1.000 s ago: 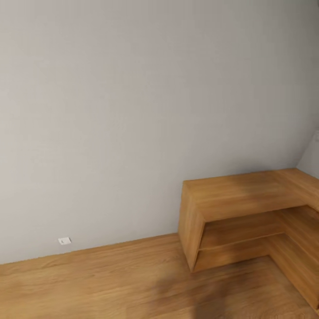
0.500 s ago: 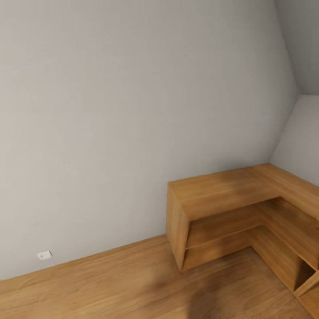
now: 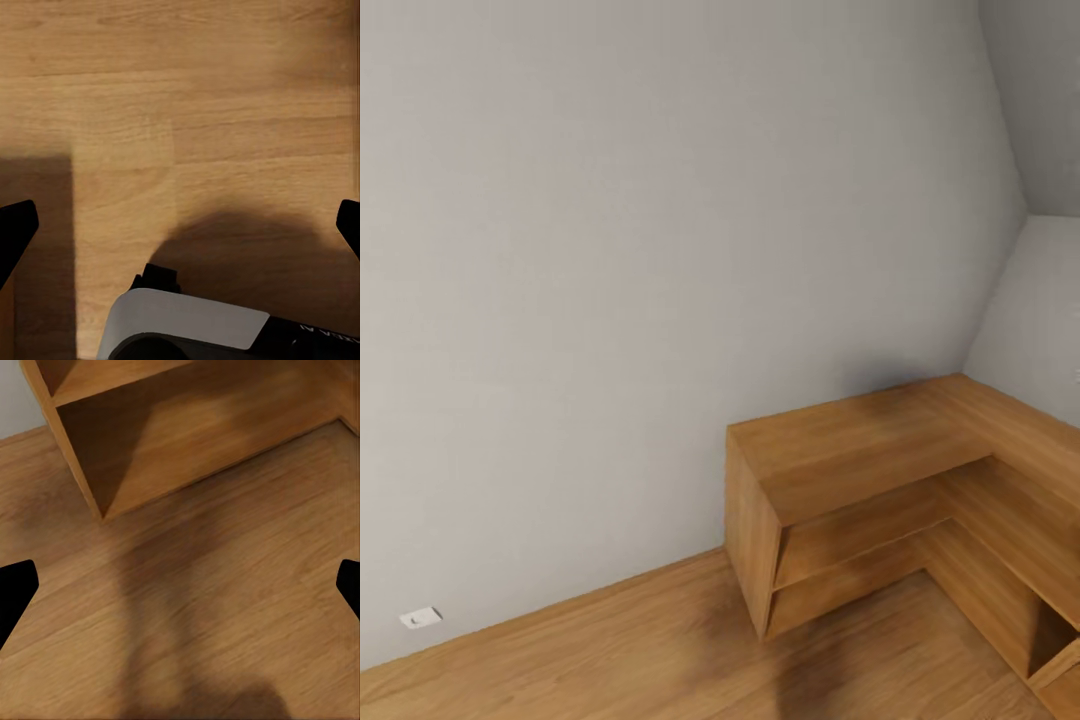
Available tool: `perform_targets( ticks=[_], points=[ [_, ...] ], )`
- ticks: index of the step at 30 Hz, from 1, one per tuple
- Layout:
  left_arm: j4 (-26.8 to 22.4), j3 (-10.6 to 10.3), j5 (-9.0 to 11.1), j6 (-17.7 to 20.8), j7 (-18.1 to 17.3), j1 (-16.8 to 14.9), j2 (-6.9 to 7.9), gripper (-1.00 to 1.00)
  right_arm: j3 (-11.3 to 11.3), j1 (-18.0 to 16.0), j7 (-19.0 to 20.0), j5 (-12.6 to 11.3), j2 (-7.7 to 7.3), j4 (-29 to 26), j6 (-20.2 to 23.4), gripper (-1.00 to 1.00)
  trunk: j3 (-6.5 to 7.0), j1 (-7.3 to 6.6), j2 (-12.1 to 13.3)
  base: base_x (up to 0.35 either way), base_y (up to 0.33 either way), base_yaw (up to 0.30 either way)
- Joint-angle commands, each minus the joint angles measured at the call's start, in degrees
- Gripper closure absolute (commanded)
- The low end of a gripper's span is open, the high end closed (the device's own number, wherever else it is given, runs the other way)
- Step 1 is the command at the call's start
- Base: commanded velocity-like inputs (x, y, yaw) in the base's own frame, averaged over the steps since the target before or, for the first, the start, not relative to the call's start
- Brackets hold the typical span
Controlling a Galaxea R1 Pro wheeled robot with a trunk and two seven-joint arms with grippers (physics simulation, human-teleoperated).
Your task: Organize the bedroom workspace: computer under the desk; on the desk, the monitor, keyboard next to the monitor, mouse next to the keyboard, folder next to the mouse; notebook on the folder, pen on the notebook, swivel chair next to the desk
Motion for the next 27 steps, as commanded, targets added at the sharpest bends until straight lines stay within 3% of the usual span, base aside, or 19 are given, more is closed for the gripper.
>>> perform_targets(
  ticks=[1, 7, 14, 27],
  points=[
    [0.0, 0.2, 0.0, -0.2, -0.1, 0.0, -0.04, -1.00, -0.2, -0.1, -0.5, 0.6, 0.08, 0.1, -0.1, -1.00, -0.06, 0.00, 0.0, 0.024, 0.000, -0.235],
    [0.0, 0.2, 0.0, -0.2, -0.1, 0.0, -0.07, -1.00, -0.2, 0.0, -0.5, 0.6, 0.21, 0.1, -0.2, -1.00, -0.06, 0.00, 0.0, 0.008, 0.000, -0.251],
    [0.1, 0.2, 0.0, -0.2, -0.1, 0.0, 0.00, -1.00, -0.2, -0.1, -0.6, 0.7, 1.42, 0.1, -0.5, -1.00, -0.06, 0.00, 0.0, 0.001, 0.000, -0.259],
    [0.0, 0.2, 0.0, -0.2, 0.4, 0.0, 0.16, -1.00, -0.2, 1.3, -1.1, 0.7, 0.91, 0.0, -3.3, -1.00, -0.06, 0.00, 0.0, 0.000, 0.000, -0.260]
  ],
)
